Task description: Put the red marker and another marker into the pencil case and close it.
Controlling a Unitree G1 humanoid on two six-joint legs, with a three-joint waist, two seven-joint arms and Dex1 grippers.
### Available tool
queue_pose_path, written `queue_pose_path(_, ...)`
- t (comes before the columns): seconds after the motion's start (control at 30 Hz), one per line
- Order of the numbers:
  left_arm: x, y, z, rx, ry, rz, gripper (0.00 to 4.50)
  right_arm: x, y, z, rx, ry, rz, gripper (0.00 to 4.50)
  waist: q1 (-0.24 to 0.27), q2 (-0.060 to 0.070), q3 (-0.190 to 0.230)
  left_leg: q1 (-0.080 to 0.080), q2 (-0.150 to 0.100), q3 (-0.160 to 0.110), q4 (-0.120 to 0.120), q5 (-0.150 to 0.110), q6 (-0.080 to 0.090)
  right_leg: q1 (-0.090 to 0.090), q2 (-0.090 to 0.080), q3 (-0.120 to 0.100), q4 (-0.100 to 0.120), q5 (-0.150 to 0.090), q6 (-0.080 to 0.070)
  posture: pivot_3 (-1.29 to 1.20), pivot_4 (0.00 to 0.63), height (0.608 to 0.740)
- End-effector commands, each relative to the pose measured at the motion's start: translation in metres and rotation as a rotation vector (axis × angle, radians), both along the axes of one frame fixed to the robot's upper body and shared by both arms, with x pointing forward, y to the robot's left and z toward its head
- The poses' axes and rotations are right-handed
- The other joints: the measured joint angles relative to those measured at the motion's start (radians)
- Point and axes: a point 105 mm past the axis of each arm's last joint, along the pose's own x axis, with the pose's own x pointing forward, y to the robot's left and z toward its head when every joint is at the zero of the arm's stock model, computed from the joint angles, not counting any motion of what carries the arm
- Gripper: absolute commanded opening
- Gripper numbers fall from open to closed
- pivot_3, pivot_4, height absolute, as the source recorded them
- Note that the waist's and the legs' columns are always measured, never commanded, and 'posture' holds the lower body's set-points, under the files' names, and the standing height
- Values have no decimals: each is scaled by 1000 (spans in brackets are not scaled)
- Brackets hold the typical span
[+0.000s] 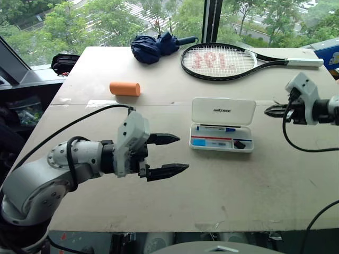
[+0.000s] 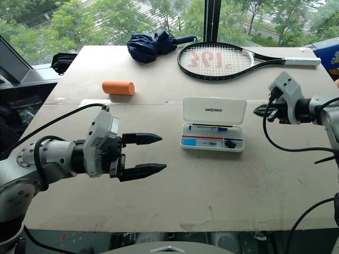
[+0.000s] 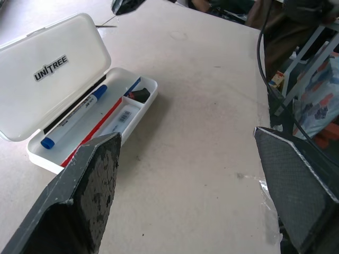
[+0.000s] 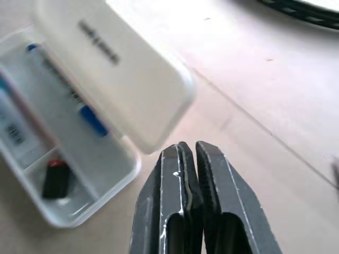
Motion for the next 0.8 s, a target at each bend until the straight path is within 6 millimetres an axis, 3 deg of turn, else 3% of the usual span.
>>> queue_pose_path(0.03,-4,-3,8,-24,-46,-10,4063,30,4,7,-19,-33,-65,27,-1,0,0,-1,0,0,-1,0,0,-1,0,0,0,0,0,0,150,730)
queue_pose_path(0.13,-6,-1,7,-25,-39,-1,4063,50,21,1,-9,0,-30,27,-2,0,0,-4,0,2,-2,1,-2,-5,0,1,0,0,0,0,150,730)
queue_pose_path(0.23,-8,2,4,-17,-33,15,4063,54,43,-6,-2,71,97,27,2,0,1,-7,0,4,-2,3,-5,-8,-1,3,-1,0,0,0,150,730)
queue_pose_path(0.37,-10,5,2,-16,-37,49,4063,33,76,-13,-11,201,389,27,7,1,1,-18,0,3,0,3,-5,-18,-2,2,0,1,1,0,150,730)
queue_pose_path(0.57,-16,6,-1,-26,-29,81,4063,-3,85,-4,-29,255,602,27,11,2,2,-18,0,1,0,3,-5,-18,-3,0,1,1,1,0,150,730)
queue_pose_path(0.67,-15,7,-2,-25,-26,86,4063,-29,88,-20,-62,290,643,27,16,2,2,-19,0,-2,0,3,-5,-17,-3,-3,0,1,1,0,150,730)
queue_pose_path(0.8,-13,8,-2,-23,-26,85,4063,-53,93,-61,-97,343,632,27,14,2,2,-18,0,-4,0,3,-5,-16,-4,-4,1,0,1,0,150,730)
